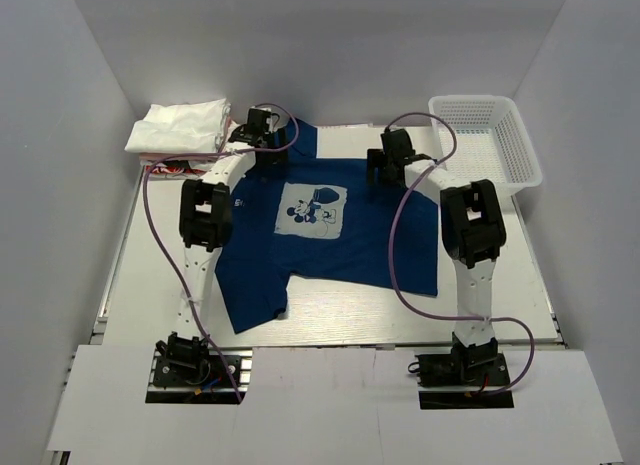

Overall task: Fold and stack the t-shirts
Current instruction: Flatten out the tshirt, then grap the side of the flattened tshirt closest away from the robot with both arms

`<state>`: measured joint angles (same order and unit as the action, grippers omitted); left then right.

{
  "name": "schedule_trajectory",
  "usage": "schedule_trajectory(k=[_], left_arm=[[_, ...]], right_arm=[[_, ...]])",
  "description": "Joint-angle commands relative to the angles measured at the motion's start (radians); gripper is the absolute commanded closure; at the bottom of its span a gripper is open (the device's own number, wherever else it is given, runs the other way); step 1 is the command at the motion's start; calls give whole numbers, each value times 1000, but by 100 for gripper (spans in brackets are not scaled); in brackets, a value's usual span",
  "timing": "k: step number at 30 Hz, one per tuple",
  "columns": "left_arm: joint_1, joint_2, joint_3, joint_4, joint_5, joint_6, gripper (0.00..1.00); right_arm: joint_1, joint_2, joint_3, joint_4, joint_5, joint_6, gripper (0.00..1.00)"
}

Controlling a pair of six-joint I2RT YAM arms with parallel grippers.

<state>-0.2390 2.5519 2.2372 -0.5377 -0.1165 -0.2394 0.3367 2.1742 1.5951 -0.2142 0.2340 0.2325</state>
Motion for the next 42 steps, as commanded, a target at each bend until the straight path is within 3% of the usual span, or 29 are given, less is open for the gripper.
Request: schedule_trajectory(k=[1,4,8,9,11,15,18,21,26,32,35,40,42], left_arm=[[-5,-171,-42,-1,46,58,0],[-16,-263,-77,-28,29,45,0],[-25,-470,-295,-24,67,-17,0],[-25,-583,-445,23,89,-49,0],[-25,-698,-604,54,127,-110,0],[-25,-950,-1036,45,155,-379,0],[-25,-1097,-1241,41,294,-466,0],[-43,-1209,-1368,-103,316,-491,0],[-52,-1420,-1554,-293,270,-583,0],[-52,-1509,-1622,-481,192,-664,0],[-52,-1518,-1659,-473,204,-707,0],[-52,-1458,-1697,-429,157,-782,9],[-52,-1437,-1719,-365,144,-791,16]], right_arm=[[-1,-37,66,-8,4,-85,10],[10,-166,0,2,-68,-84,10],[12,-353,-164,19,-101,-41,10],[12,-411,-258,19,-101,-21,10],[9,-532,-373,38,-99,31,10],[2,-685,-620,84,-130,125,10],[4,-772,-734,125,-137,185,10],[2,-807,-765,136,-180,202,10],[1,-809,-762,104,-170,199,10],[-4,-832,-797,95,-144,220,10],[-7,-849,-819,96,-131,232,10],[-16,-878,-827,72,-104,241,10],[-15,-890,-836,65,-96,251,10]])
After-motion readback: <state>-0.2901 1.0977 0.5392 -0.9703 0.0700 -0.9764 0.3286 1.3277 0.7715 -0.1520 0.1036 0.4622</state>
